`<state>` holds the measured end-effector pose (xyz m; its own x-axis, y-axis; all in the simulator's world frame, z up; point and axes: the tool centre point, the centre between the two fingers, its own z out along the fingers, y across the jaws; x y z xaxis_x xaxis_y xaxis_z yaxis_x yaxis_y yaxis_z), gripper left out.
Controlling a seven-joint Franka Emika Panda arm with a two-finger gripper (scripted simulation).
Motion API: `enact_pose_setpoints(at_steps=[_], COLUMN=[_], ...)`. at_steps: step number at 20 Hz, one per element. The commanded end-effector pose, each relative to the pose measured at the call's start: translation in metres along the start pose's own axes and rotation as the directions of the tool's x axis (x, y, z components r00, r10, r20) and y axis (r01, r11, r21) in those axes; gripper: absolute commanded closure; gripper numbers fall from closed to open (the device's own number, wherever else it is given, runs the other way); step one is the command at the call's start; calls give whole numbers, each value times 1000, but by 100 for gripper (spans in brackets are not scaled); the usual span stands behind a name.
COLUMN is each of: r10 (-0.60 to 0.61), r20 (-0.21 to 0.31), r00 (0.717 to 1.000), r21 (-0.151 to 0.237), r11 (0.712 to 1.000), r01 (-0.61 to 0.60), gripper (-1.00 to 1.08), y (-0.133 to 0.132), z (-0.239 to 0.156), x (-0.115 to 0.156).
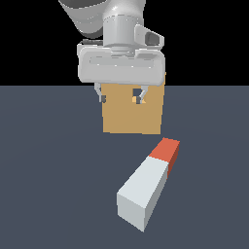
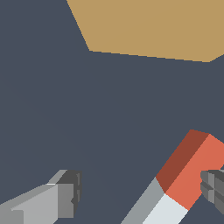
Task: Insert the peg into the horizontal hole in a box.
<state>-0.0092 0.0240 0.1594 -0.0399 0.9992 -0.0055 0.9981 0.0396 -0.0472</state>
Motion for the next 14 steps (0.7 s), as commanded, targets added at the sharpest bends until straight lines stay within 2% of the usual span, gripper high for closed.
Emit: enact_pose_setpoints(at_steps=[1,8,14], r10=[0,56,201], r20=[0,-1,-6], r00=[1000,998,980], r21=[0,-4,-14], r11=[1000,998,980], r01=[0,-56,-201], gripper=[-92,-92,-92], y=[0,8,27], z=[0,8,29], x=[0,-11,-41])
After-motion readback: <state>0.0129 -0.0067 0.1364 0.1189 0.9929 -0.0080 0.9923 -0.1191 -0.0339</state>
